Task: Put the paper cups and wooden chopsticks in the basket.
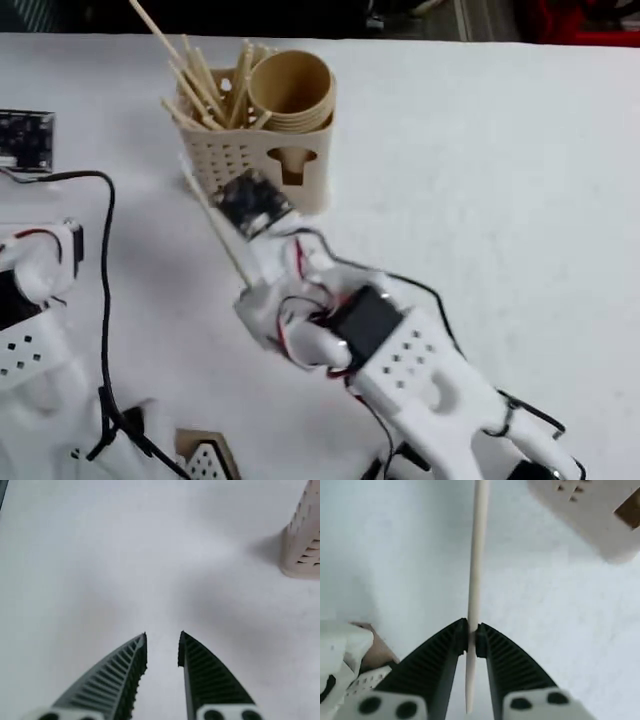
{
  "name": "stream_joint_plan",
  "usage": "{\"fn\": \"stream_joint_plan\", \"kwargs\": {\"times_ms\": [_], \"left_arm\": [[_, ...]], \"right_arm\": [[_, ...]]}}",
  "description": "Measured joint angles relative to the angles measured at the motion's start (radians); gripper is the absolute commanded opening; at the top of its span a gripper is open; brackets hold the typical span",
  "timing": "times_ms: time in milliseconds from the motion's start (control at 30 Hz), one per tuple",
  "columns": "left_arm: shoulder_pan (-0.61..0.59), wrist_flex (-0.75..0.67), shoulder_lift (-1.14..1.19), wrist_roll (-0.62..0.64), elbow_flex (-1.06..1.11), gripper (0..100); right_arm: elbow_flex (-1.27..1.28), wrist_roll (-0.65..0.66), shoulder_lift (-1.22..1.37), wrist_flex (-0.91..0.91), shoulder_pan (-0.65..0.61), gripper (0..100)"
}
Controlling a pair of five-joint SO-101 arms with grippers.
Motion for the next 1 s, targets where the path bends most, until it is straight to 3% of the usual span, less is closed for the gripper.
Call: {"fn": "stream_joint_plan", "kwargs": {"times_ms": [400,600,1000], "left_arm": [[0.219,0.037,0.000,0.132,0.000,12],[0.315,-0.020,-0.100,0.170,0.107,12],[0.354,-0.270,-0.554,0.187,0.628,12]], "right_arm": [[-0.315,0.000,-0.015,-0.048,0.100,1.7],[-0.330,0.000,-0.014,-0.288,0.167,1.7],[-0.331,0.000,0.204,-0.736,0.196,1.7]]}}
